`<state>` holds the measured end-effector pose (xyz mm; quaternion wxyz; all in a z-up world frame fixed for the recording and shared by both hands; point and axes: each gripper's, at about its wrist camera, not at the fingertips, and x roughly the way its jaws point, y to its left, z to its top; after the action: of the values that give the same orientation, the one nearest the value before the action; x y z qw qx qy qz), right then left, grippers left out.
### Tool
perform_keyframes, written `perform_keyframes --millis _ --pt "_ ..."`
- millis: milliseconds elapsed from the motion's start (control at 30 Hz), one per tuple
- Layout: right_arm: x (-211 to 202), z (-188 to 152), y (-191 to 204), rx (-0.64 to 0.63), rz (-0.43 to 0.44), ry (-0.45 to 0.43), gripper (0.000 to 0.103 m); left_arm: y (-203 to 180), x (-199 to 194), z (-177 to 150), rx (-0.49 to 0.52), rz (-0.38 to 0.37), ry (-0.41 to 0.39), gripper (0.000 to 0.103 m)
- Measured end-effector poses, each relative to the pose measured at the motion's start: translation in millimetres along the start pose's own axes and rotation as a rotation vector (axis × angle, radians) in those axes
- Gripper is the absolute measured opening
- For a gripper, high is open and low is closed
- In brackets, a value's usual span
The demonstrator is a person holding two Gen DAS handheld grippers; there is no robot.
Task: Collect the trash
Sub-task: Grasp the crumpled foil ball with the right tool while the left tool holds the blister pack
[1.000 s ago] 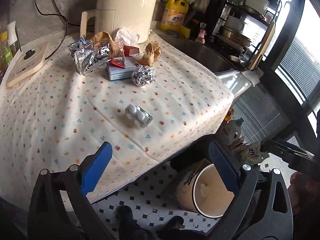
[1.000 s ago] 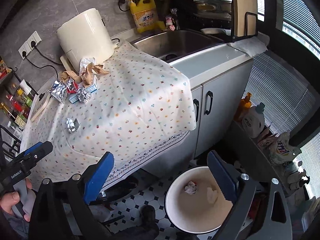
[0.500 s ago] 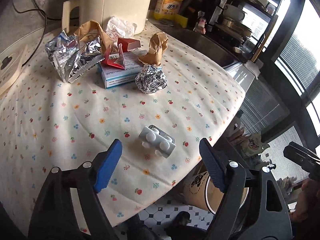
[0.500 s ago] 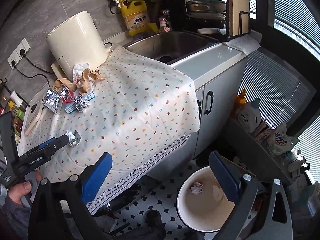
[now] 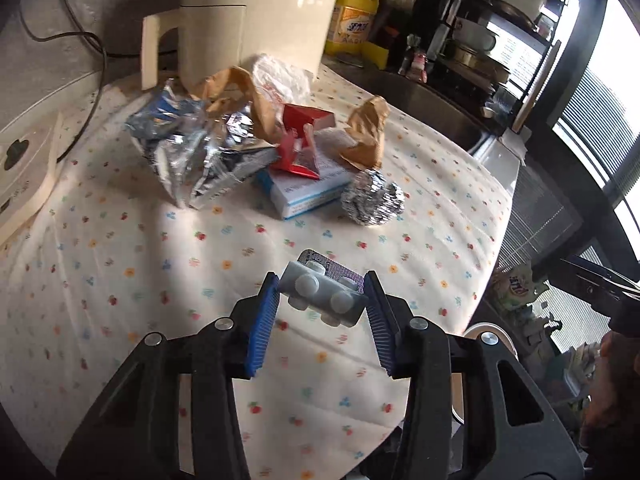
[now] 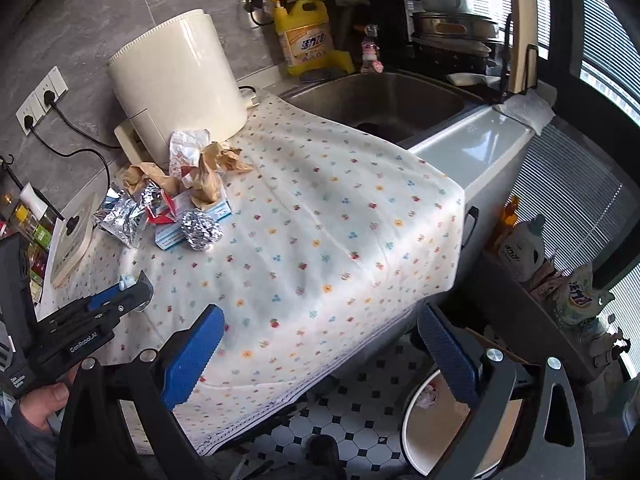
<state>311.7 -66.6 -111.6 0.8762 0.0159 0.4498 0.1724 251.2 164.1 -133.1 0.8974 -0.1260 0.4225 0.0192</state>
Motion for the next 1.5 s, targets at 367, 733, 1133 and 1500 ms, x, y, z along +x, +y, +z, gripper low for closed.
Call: perform_keyframes --millis 367,733,1133,1500 --pt "46 35 81 -0.119 0.081 0.003 0.095 84 -46 -5 -0.125 0.11 -0.06 0.044" --pt "118 52 125 -0.265 0.062 0.097 0.033 134 -84 -26 -0.254 0.203 -0.108 0.044" --pt "51 39 90 -0.246 0.142 0.03 0.032 88 -78 -15 -0.206 0.165 -0.128 0.044" --pt "-20 18 -12 -0.164 0.091 -0.002 0.033 -21 -54 -6 -0.083 0.05 -0.098 0.044"
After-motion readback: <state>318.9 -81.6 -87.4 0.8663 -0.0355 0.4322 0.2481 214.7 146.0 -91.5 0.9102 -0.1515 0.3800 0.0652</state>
